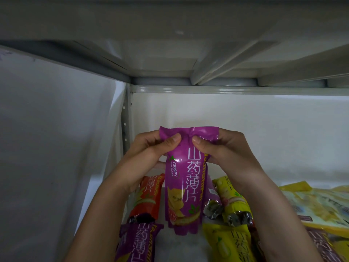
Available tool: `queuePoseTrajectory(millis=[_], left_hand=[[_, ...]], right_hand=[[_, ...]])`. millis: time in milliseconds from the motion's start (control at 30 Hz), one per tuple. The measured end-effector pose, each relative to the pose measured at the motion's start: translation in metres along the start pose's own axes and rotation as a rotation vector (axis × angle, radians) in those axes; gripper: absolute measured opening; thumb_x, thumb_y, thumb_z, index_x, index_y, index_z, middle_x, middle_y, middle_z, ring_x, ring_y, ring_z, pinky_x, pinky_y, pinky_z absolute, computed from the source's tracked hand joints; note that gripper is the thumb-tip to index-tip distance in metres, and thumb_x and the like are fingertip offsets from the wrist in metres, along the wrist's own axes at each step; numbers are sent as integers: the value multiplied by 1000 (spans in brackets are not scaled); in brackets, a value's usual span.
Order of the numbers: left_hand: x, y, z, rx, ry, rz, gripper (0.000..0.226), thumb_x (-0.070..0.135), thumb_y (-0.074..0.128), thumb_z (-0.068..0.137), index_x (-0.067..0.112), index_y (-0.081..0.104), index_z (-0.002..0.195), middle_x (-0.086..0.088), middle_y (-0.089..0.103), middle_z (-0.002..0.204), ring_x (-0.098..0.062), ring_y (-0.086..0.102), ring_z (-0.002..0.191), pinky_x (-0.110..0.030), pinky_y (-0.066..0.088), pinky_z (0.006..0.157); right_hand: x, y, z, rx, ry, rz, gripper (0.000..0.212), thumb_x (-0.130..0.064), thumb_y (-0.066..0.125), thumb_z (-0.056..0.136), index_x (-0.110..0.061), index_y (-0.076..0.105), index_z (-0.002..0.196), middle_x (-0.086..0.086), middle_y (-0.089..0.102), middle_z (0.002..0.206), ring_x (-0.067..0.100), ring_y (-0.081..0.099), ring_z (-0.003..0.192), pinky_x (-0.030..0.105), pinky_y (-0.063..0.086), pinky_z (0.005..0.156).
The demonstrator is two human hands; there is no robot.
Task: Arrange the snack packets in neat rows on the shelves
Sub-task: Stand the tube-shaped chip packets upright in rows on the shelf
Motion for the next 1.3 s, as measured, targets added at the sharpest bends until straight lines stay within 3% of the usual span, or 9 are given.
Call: queuePoseTrajectory(millis=[100, 333, 533, 700, 900, 1000, 1133, 1233, 1300], left_hand=[[-1, -2, -1, -35, -5, 13, 35, 34, 67, 91, 16, 76, 121, -3, 79, 113, -21, 75, 108, -39, 64, 85], [0, -4, -1, 20, 43, 58, 28, 28, 67, 93, 15, 77, 116, -2, 80, 108, -20, 77, 101, -31, 64, 77], [-9, 3, 1, -93, -146, -4, 46, 46, 63, 91, 12, 76, 120, -7, 79, 113, -24, 76, 108, -42, 58, 98], [-15, -3, 5, 26, -135, 50, 46, 48, 61, 93, 9, 80, 110, -7, 81, 105, -21, 77, 102, -41, 57, 103], [-15, 1, 5, -29, -161, -11, 55, 56, 58, 88, 10, 79, 110, -9, 80, 108, -23, 76, 105, -38, 58, 100], [-14, 2, 4, -62, -147, -32, 50, 47, 65, 88, 9, 77, 117, -9, 79, 114, -23, 75, 111, -41, 55, 106], [-14, -5, 5, 10, -109, 7, 46, 44, 69, 86, 10, 78, 117, -8, 80, 112, -24, 75, 109, -45, 54, 107], [-12, -5, 4, 12, -110, 18, 43, 42, 69, 88, 11, 78, 117, -6, 80, 111, -21, 76, 107, -41, 56, 105], [-13, -2, 4, -9, -135, -1, 45, 45, 69, 86, 12, 78, 116, -5, 80, 111, -20, 76, 107, -38, 56, 102]], right_hand=[[0, 0, 0, -1, 29, 16, 16, -8, 71, 94, -6, 78, 108, 8, 81, 97, 17, 78, 89, 22, 60, 70], [3, -2, 0, -66, 70, -1, 19, -14, 70, 95, -6, 78, 111, 7, 81, 101, 18, 78, 96, 28, 63, 83], [2, -7, 2, -19, 9, -48, 17, -14, 71, 94, -6, 78, 107, 6, 81, 97, 16, 78, 90, 23, 62, 74], [10, -4, 2, -99, 140, -141, 36, -37, 70, 94, -6, 78, 111, 6, 81, 104, 23, 77, 100, 36, 62, 92], [14, -9, 4, -77, 111, -210, 47, -45, 69, 87, -2, 78, 103, 17, 79, 102, 31, 77, 99, 45, 63, 89], [12, -10, 4, -70, 82, -188, 42, -44, 68, 87, -7, 80, 102, 4, 81, 96, 19, 79, 92, 32, 63, 82], [15, -8, 4, -120, 127, -236, 56, -56, 67, 81, -5, 80, 102, 5, 81, 98, 25, 78, 97, 34, 63, 90], [15, -7, 2, -124, 148, -224, 51, -50, 67, 83, -4, 80, 102, 4, 82, 93, 20, 79, 89, 23, 63, 73], [15, -11, 4, -83, 107, -245, 55, -50, 69, 79, 0, 80, 98, 7, 81, 90, 20, 79, 84, 24, 64, 70]])
Point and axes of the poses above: each hand's wrist, its own z-axis towards the middle knuckle, its own y-axis out of the palm, x = y × z, the point moved 4 cm from there along z, towards the middle knuckle
